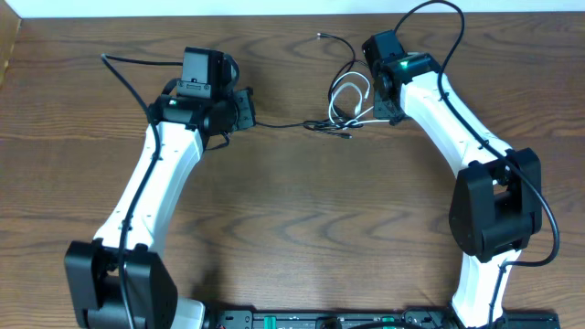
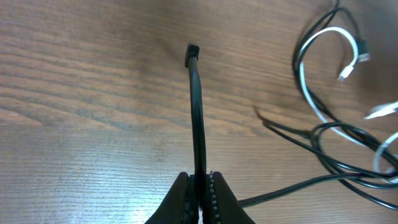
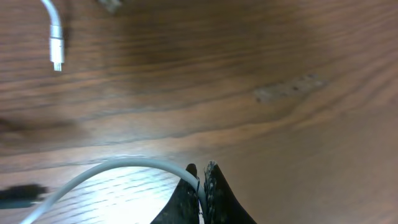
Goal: Untangle cables
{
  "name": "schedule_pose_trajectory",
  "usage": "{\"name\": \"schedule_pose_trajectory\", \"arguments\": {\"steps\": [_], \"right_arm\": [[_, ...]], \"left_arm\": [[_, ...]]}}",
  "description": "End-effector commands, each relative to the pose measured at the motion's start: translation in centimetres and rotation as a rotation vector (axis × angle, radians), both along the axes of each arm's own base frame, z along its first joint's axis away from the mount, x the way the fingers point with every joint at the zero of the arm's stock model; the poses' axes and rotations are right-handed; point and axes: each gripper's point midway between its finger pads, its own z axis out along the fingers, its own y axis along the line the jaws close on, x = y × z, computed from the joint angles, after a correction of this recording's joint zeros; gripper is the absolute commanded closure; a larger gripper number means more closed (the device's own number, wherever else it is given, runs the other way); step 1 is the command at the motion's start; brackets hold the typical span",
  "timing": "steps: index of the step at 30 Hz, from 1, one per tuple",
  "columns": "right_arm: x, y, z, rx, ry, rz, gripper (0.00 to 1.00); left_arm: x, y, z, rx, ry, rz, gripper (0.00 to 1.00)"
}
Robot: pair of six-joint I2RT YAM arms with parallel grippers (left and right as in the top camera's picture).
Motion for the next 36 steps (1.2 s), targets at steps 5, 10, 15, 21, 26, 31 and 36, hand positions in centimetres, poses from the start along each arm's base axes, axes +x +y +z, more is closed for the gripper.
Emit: {"name": "schedule_pose_trajectory", "arguments": {"steps": [5,10,15,21,26,31,36], "right_arm": [[-0.3,-6.2,4.5,-0.327,-0.119,-0.147,0.99],[-0.1,-8.2,4.6,-0.313,-0.111,-0.195,0.99],[0.6,-8.3,3.9,-0.115,-0.077,-0.217,0.99],[2.1,-8.0,4.2,0.168,-0.053,-0.197,0.99],[2.5,-8.0,4.4,0.389,-0.039,-0.195,0.99],[2.3,-7.4,4.4,0.522,-0.011,-0.164,0.99],[2.1,-2.9,5.1,0.653,0.020,0.053,0.99]], "left_arm": [[0.4,2.8,-2.1,0.147,0.039,0.056,0.92],[0.4,4.1,-2.2,0.185,0.042,0.085,0.92],[0.3,5.6,-2.3,0.186,0.057,0.120,0.92],[0.0,7.3,-2.5,0.191,0.078,0.154,0.93],[0.0,7.4,-2.6,0.212,0.075,0.116,0.92],[0.0,7.4,-2.6,0.211,0.075,0.115,0.91],[0.1,5.8,-2.5,0.174,0.062,0.032,0.54]]}}
